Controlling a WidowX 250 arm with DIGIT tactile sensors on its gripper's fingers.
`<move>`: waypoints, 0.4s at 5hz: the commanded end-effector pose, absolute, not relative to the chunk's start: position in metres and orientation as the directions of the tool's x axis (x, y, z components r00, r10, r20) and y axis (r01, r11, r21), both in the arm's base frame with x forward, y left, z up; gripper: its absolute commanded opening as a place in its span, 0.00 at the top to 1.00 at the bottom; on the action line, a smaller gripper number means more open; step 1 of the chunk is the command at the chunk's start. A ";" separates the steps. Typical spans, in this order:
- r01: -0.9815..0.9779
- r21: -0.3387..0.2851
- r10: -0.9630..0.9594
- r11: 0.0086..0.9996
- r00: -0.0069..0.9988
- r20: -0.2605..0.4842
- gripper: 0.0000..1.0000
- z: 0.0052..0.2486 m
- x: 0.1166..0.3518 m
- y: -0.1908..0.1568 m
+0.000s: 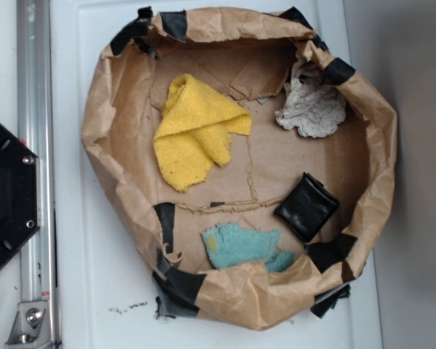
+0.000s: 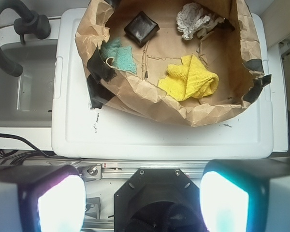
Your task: Grab the black box.
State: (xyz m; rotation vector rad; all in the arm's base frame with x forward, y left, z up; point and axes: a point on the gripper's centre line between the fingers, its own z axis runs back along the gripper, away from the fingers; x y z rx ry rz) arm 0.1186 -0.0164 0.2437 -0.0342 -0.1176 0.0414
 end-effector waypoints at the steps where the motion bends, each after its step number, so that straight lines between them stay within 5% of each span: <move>1: -0.039 -0.037 0.043 0.999 0.992 0.117 0.00 0.244 0.119 -0.016; 2: -0.287 -0.087 0.294 0.954 0.952 0.082 0.00 0.194 0.169 -0.004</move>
